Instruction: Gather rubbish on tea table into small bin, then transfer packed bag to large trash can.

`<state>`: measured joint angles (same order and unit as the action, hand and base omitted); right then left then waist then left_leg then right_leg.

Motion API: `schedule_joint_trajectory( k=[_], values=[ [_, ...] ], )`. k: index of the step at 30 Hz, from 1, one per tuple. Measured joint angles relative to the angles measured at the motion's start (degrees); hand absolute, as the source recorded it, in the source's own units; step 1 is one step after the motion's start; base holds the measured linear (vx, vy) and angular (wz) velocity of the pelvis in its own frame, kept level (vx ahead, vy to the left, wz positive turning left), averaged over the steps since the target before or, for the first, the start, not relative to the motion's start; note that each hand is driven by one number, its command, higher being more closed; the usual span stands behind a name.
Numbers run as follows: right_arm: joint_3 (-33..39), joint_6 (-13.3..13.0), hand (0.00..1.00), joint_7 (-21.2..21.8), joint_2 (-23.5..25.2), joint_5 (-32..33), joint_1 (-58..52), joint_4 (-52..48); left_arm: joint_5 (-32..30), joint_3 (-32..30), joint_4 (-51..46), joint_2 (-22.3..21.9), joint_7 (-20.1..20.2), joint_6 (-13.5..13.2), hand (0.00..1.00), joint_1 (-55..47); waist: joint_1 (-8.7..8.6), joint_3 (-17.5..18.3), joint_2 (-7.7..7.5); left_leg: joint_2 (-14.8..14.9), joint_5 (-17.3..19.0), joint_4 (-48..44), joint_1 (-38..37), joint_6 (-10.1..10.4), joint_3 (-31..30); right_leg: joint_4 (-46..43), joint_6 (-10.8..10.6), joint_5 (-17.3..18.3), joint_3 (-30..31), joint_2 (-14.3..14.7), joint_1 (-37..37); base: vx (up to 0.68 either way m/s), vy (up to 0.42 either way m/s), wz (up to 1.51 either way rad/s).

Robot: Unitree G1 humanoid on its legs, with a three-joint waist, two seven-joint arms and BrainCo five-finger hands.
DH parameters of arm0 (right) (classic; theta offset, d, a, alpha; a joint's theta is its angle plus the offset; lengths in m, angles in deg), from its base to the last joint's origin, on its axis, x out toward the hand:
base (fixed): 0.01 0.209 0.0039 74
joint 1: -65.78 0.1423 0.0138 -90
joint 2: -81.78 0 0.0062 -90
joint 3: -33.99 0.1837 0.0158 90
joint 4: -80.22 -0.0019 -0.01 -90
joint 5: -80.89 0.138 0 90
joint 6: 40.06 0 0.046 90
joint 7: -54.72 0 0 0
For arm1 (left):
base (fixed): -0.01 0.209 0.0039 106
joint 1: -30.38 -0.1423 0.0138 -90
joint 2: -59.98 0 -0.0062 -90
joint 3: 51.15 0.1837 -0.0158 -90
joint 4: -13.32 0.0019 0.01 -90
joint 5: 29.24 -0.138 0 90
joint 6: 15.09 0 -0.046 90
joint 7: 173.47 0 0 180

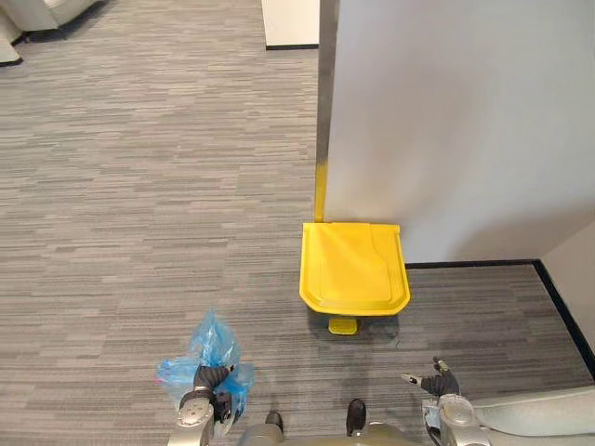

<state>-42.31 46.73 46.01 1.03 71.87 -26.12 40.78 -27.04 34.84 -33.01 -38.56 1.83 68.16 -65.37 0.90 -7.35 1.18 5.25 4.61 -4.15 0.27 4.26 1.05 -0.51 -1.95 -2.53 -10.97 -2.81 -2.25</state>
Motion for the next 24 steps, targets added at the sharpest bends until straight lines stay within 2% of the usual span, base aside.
schedule_joint_trajectory(
  k=[7,10,12,14,15,17,19,21,22,23,24],
  values=[
    [2.13,0.03,0.0,-0.03,0.02,0.49,-0.33,-0.23,-0.06,0.09,0.0,-0.11,-0.28,0.17,1.0,-0.08,0.03,-0.38,-0.42,0.79,0.05,0.15,0.41,-0.02,2.98,0.9,-0.48,0.35,2.1,0.67,-0.73,-0.02,-0.016,-0.1],
    [2.12,0.05,0.0,-0.01,-0.06,0.45,0.17,-0.24,-0.07,0.09,-0.1,-0.12,-0.24,0.17,1.0,-0.07,-0.01,-0.32,-0.51,0.72,1.05,-0.08,0.74,-0.65,4.74,-0.12,-1.31,0.97,4.02,0.62,-2.26,0.1,0.028,-0.28],
    [2.13,0.12,0.0,-0.01,-0.07,0.46,0.18,-0.23,-0.08,0.09,-0.39,-0.08,-0.2,0.16,1.0,-0.08,-0.03,-0.32,-0.59,0.62,2.71,-1.63,1.05,-1.09,5.78,-5.15,-2.6,4.16,5.17,0.02,-4.65,0.13,0.062,-0.21],
    [2.16,0.47,0.0,-0.01,-0.06,0.47,-0.21,-0.23,-0.08,0.17,-0.39,0.09,-0.18,0.18,1.0,-0.27,-0.2,-0.38,-1.12,-0.14,5.48,-5.64,0.92,-1.22,6.28,-14.12,-4.57,8.23,5.82,-1.9,-7.15,0.19,0.108,-0.06],
    [2.33,0.6,0.0,-0.02,-0.17,0.49,-0.44,-0.22,-0.07,0.81,-0.39,0.22,-0.2,0.18,1.0,-0.38,-0.26,-0.4,-1.21,-0.37,6.73,-6.54,0.42,-1.69,5.97,-17.99,-6.39,9.47,5.33,-3.01,-7.8,0.22,0.098,0.18],
    [2.16,1.02,0.0,0.04,-0.01,0.59,0.03,-0.2,-0.05,1.69,-0.58,1.32,-0.25,0.22,1.0,0.85,-0.42,-1.64,-1.22,-0.58,9.11,-7.74,-3.09,-3.01,4.64,-38.67,-10.01,10.91,4.61,-5.06,-16.92,0.3,0.083,0.19],
    [2.19,1.09,0.0,0.12,0.14,0.64,0.09,-0.33,-0.05,1.98,-0.66,1.93,-0.41,0.3,1.0,1.45,-0.12,-2.26,-0.35,1.32,12.35,-10.2,-4.56,-3.11,4.22,-37.24,-5.36,13.8,4.3,-2.96,-19.97,0.33,0.03,0.08],
    [2.35,1.21,0.0,0.05,0.12,1.68,0.06,-1.76,-0.05,2.02,-0.66,3.44,-0.42,0.31,1.0,3.01,-0.3,-3.5,-0.79,1.84,14.08,-10.78,-7.5,-3.12,3.56,-27.65,-4.61,11.3,2.62,-2.09,-21.49,0.36,-0.029,0.25],
    [2.54,1.2,0.0,-0.04,0.15,2.21,0.02,-2.96,-0.08,1.65,-0.71,3.54,-0.43,0.31,1.0,4.47,-0.74,-4.39,-1.64,1.45,15.09,-10.92,-9.08,-2.72,3.39,-18.78,-4.38,7.09,1.35,-1.68,-21.49,0.4,-0.1,0.36],
    [2.7,1.3,0.0,-0.06,0.21,2.47,-0.19,-3.84,-0.15,0.91,-1.27,3.69,-0.49,0.2,1.0,5.27,-0.7,-5.47,-2.61,0.99,16.46,-11.59,-10.83,-0.8,3.77,-13.7,-3.23,4.8,0.41,-1.57,-20.7,0.41,-0.123,0.41],
    [3.48,1.33,0.0,-0.05,0.38,2.56,-0.76,-4.52,-0.15,0.78,-1.49,3.92,-0.5,0.14,1.0,5.33,-0.68,-5.24,-3.05,0.97,17.47,-12.36,-11.42,-0.03,3.71,-13.16,-2.82,4.44,0.31,-1.76,-19.37,0.41,-0.117,0.22]
  ],
)
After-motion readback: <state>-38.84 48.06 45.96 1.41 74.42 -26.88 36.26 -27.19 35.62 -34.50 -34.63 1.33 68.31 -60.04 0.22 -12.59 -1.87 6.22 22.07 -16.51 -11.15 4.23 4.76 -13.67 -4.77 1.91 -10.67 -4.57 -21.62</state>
